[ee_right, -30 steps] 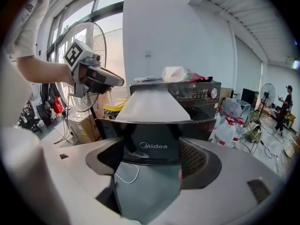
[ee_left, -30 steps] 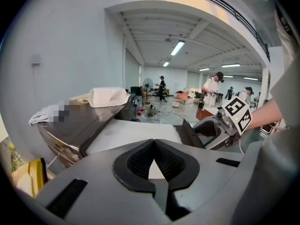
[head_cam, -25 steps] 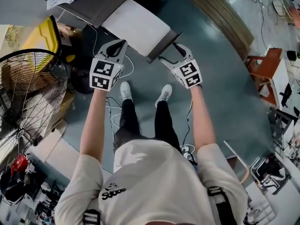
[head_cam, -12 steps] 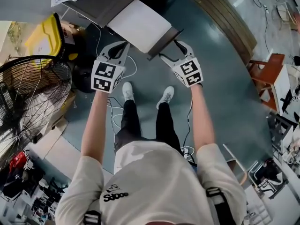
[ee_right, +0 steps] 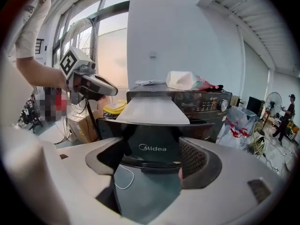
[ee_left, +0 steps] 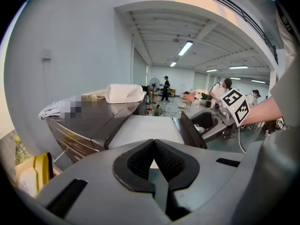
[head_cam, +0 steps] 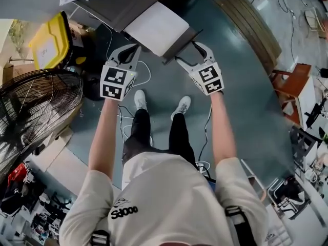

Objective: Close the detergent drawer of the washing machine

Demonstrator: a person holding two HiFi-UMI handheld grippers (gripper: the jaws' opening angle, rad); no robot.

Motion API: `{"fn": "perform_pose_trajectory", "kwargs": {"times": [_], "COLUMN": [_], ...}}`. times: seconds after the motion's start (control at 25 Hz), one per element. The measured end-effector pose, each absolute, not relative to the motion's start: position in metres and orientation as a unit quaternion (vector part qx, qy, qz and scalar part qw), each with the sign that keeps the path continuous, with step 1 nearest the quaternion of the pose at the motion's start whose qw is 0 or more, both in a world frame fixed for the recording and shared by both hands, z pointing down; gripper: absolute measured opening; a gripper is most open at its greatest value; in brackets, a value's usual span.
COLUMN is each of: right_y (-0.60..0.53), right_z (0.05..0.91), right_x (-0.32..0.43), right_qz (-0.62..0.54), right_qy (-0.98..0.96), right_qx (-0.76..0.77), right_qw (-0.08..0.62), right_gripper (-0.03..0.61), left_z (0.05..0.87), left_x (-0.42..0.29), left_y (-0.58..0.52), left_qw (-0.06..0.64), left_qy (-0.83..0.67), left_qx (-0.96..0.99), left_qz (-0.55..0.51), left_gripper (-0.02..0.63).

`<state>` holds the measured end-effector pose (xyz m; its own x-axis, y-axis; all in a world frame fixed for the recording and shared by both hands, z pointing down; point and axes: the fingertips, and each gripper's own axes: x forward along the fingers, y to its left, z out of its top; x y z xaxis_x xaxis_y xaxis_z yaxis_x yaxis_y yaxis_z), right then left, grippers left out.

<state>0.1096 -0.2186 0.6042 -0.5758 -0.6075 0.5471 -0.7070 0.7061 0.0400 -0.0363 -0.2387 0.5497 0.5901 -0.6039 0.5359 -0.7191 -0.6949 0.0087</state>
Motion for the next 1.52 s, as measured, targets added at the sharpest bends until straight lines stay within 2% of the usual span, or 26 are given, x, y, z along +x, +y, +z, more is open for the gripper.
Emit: {"fn": "perform_pose_trajectory", "kwargs": {"times": [1.24,1.52], "right_y": [-0.246,-0.254], "right_z": [0.601,0.600], "right_x": [0.090,0.082], "right_qz": [0.093,0.082], "right_qy": [-0.886,-0.891], "right_qx": [0.367,0.367], "right_qw": [0.267,0.255], "right_gripper": [0.322,0.321], "left_z": [0.535,0.526], "left_x": [-0.060,-0.059], "left_y": [-0.299,-0.304], "left_qw": [0.095,0.052], "left_qy": [-0.453,-0.464], "left_qx": [0.867,0.861], "left_qz": [0.182,0.201], "left_gripper": [0.018,0.018]}}
